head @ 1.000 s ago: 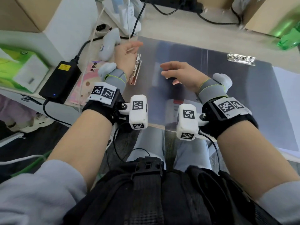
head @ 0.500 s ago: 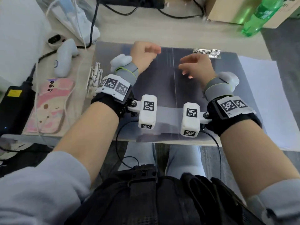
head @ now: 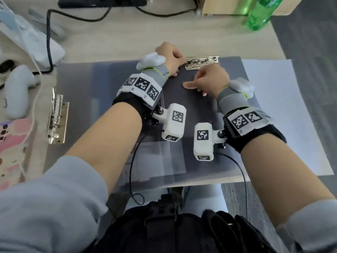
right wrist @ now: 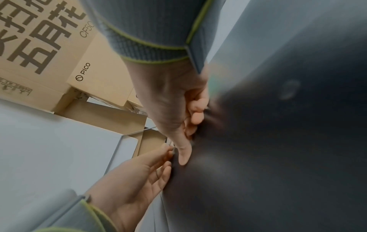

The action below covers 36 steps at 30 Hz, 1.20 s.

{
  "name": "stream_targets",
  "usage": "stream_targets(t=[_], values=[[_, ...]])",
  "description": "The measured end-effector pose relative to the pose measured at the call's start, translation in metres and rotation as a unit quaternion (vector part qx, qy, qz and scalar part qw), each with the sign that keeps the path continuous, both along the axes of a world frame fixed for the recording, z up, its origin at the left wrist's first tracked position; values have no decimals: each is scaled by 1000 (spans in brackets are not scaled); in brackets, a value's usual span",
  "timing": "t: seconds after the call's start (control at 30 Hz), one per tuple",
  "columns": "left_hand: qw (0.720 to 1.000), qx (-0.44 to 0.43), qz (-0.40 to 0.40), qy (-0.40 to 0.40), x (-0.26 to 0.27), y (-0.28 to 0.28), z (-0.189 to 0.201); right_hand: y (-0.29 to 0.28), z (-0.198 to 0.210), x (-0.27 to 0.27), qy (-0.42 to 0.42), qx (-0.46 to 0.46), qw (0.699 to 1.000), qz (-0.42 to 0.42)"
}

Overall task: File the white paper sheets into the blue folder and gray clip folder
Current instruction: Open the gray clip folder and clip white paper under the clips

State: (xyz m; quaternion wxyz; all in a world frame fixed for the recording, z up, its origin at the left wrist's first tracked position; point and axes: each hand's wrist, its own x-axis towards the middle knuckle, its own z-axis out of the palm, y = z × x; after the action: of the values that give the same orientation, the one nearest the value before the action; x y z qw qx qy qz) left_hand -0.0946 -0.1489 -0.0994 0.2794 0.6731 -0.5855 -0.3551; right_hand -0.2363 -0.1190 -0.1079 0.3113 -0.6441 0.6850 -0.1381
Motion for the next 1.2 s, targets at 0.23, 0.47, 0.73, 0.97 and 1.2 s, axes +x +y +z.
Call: stream_targets(t=[0.23, 0.47, 0.73, 0.97, 1.2], values=[[999, -5, -28, -39, -2, -15, 2, -8, -5, -6, -66, 22, 998, 7], [989, 6, -41, -144, -12, -21, 1, -8, -10, -6, -77, 16, 997, 8], [983, -6, -65, -174, -17, -20, 0, -7, -13, -6, -71, 5, 997, 9], [993, -26, -72, -86, -14, -21, 15, -5, -11, -7, -63, -11, 998, 15], [979, 2, -198, 44, -39, -23, 37, 0, -6, -9, -56, -15, 998, 17]])
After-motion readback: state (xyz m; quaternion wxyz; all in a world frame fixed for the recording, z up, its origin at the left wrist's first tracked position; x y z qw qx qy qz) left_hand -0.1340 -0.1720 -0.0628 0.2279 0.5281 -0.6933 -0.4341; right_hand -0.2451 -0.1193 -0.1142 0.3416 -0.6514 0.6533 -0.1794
